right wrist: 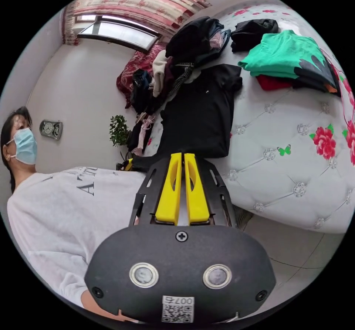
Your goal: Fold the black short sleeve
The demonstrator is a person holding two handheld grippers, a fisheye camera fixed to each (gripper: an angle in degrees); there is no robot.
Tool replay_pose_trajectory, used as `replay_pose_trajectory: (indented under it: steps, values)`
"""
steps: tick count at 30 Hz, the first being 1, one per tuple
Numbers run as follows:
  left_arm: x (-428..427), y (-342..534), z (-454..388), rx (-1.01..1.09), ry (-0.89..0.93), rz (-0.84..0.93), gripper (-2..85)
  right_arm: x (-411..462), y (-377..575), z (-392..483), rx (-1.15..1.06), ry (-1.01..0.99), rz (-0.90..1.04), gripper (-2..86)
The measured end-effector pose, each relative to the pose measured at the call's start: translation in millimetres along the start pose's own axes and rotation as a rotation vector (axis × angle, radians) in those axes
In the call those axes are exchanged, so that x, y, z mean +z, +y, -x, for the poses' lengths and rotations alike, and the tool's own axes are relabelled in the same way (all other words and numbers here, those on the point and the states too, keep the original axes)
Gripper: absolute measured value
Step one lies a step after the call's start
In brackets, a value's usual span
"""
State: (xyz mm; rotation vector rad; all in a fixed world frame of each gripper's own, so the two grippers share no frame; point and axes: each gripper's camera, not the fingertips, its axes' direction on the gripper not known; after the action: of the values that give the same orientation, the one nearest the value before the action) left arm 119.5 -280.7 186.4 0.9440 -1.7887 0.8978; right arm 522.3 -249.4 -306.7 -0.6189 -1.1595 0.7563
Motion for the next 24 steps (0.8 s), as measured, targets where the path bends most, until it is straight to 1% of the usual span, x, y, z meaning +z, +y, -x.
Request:
replay_pose_trajectory:
  steps: [3, 5, 9, 11, 13, 16, 20, 24]
  values:
    - [15.7, -58.2, 3.7, 0.017, 0.014, 0.003, -0.8, 4.0, -54.3, -12.9, 0.027, -0.044, -0.047, -0.2]
    - [37.3, -113.5, 9.8, 0.001, -0.013, 0.005, -0.6, 12.6, -93.6, -18.5, 0.021, -0.035, -0.070, -0.1]
    - [73.7, -183.4, 24.4, -0.055, -0.099, -0.053, 1.4, 47.8, -181.2, -36.8, 0.028, 0.098, -0.127, 0.4]
    - [86.6, -212.1, 34.3, -0.087, -0.178, -0.110, 5.2, 62.5, -208.2, -52.3, 0.087, 0.169, -0.136, 0.8]
    - [88.6, -225.4, 40.0, -0.095, -0.219, -0.115, 6.5, 70.6, -222.7, -65.9, 0.131, 0.194, -0.145, 1.6]
    - [85.5, -228.5, 44.1, -0.037, -0.276, -0.059, 7.0, 75.6, -222.8, -78.2, 0.128, 0.262, -0.139, 2.7]
    - [87.9, -200.6, 51.7, 0.036, -0.358, 0.058, 7.4, 90.1, -199.7, -94.9, 0.105, 0.330, -0.065, 4.0]
    - [104.6, -187.5, 60.6, 0.053, -0.405, 0.135, 7.2, 123.0, -193.4, -106.4, 0.058, 0.367, 0.023, 4.5]
